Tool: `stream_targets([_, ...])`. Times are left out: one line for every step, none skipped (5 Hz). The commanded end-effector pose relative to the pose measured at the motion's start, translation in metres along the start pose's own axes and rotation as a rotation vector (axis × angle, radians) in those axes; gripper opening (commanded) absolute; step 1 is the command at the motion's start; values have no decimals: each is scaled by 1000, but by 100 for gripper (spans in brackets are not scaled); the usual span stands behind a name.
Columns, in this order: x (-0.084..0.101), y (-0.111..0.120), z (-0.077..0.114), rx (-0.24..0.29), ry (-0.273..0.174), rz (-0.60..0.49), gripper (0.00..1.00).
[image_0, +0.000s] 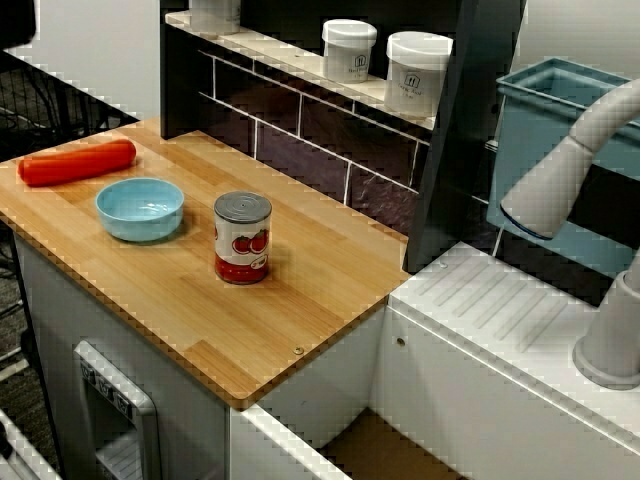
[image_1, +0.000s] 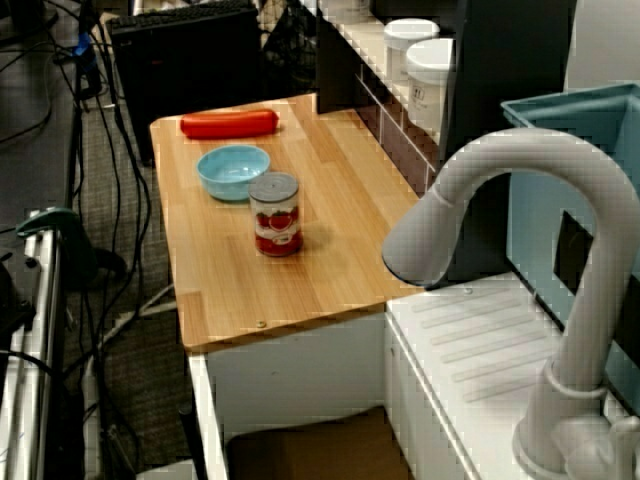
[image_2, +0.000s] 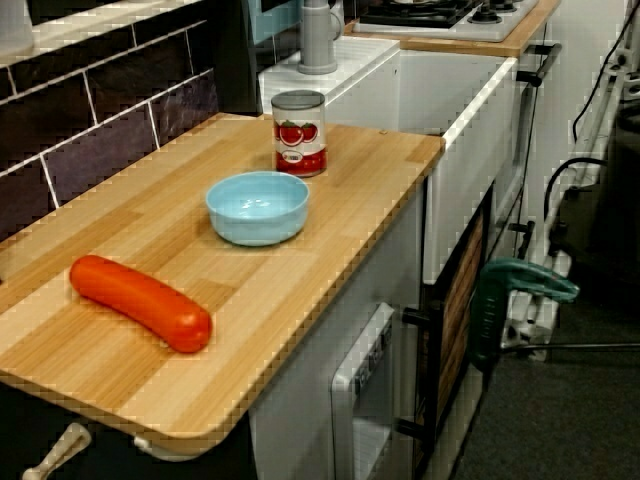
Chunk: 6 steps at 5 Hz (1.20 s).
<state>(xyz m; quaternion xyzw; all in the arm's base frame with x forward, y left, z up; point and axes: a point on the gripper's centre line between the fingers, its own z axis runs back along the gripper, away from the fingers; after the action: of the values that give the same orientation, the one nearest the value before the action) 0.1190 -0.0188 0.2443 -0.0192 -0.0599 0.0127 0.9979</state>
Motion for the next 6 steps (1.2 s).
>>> stream_targets([0, 0, 0, 0, 0, 0, 100])
stream_targets([11, 20, -21, 37, -13, 32, 100])
stream_targets([25, 35, -40, 48, 12, 51, 100])
stream_targets([46, 52, -56, 107, -8, 87, 100])
stream_targets([80, 65, -77, 230, -94, 32, 100])
stream_targets([115, 65, -98, 257, -90, -132, 100])
